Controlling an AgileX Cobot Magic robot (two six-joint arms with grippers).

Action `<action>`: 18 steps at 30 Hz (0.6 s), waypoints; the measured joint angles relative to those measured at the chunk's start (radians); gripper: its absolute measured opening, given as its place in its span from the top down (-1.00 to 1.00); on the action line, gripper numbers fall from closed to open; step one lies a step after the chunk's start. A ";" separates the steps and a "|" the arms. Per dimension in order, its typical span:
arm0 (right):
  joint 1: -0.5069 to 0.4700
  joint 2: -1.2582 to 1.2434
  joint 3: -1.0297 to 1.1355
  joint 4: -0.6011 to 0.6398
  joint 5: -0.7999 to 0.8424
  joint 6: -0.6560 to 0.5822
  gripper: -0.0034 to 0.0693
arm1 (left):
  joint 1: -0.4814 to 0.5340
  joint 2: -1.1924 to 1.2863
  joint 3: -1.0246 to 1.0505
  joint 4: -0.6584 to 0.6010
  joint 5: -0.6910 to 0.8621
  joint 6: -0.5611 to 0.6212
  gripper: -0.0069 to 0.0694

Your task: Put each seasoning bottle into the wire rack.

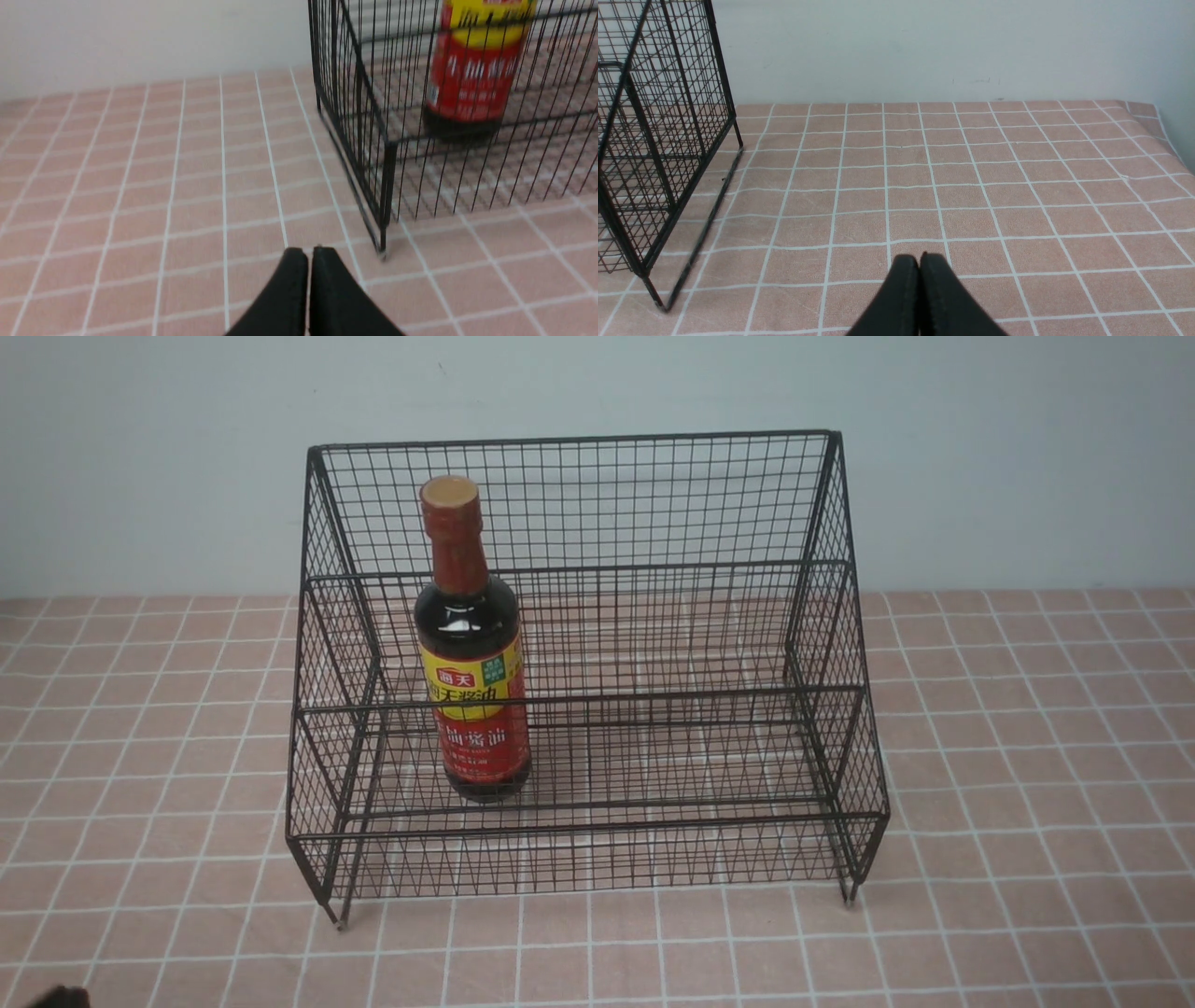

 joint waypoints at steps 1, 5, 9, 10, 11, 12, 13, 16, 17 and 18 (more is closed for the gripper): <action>0.000 0.000 0.000 0.000 0.000 0.000 0.94 | 0.000 -0.001 0.021 0.000 -0.001 0.000 0.84; 0.000 0.000 0.000 0.000 0.000 0.000 0.94 | 0.001 -0.001 0.034 0.000 -0.024 -0.001 0.84; 0.000 0.000 0.000 0.000 0.000 0.000 0.94 | 0.001 -0.001 0.036 0.000 -0.027 -0.001 0.84; 0.000 0.000 0.000 0.000 0.000 0.000 0.94 | 0.001 -0.001 0.036 0.000 -0.027 -0.001 0.84; 0.000 0.000 0.000 0.000 0.000 0.000 0.94 | 0.001 -0.001 0.036 0.000 -0.027 -0.001 0.84; 0.000 0.000 0.000 0.000 0.000 0.000 0.94 | 0.001 -0.001 0.036 0.000 -0.027 -0.001 0.84; 0.000 0.000 0.000 0.000 0.000 0.000 0.94 | 0.001 -0.001 0.036 0.000 -0.027 -0.001 0.84; 0.000 0.000 0.000 0.000 0.000 0.000 0.94 | 0.001 -0.001 0.036 0.000 -0.027 -0.001 0.84; 0.000 0.000 0.000 0.000 0.000 0.000 0.94 | 0.001 -0.001 0.036 0.000 -0.027 -0.001 0.84; 0.000 0.000 0.000 0.000 0.000 0.000 0.94 | 0.001 -0.001 0.036 0.000 -0.027 -0.001 0.84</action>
